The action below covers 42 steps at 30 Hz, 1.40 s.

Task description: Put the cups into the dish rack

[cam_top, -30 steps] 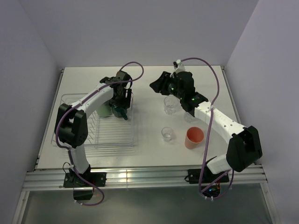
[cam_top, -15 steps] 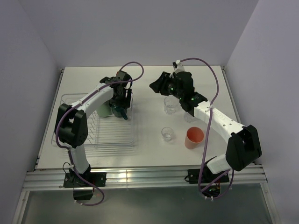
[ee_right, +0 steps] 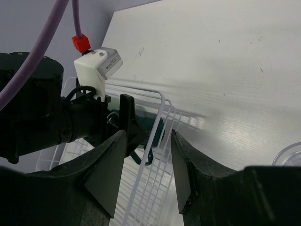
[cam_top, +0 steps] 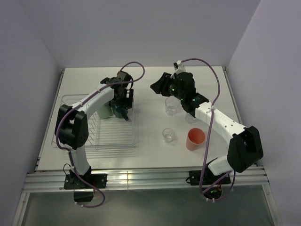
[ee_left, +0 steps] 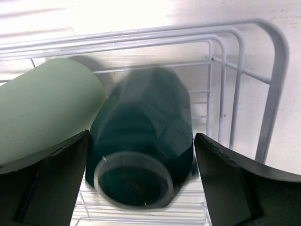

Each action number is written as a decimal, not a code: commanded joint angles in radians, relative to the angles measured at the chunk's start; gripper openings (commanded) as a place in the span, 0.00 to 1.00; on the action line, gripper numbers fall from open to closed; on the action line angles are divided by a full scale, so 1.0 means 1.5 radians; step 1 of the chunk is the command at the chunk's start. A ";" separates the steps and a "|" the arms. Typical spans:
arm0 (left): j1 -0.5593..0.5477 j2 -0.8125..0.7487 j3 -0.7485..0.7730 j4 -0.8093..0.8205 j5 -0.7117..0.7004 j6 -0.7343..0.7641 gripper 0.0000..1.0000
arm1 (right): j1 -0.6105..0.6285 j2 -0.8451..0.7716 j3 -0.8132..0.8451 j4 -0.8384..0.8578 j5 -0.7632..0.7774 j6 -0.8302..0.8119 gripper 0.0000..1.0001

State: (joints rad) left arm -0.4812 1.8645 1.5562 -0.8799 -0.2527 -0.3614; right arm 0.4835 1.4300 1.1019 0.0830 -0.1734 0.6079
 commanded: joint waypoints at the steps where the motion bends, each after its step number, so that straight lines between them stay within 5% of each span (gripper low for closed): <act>1: 0.001 -0.020 0.012 0.026 -0.018 -0.009 0.98 | -0.006 0.006 0.013 0.030 -0.004 -0.005 0.51; 28: -0.024 -0.119 0.041 0.009 -0.019 -0.008 0.98 | -0.005 0.011 0.040 -0.007 0.008 -0.012 0.51; 42: -0.036 -0.256 0.079 0.023 -0.032 -0.033 0.99 | -0.005 0.105 0.147 -0.297 0.261 -0.071 0.50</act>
State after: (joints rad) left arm -0.5320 1.5661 1.6184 -0.8776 -0.2775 -0.3885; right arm 0.4835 1.5379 1.2938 -0.2436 0.1089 0.5327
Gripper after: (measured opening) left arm 0.989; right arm 0.502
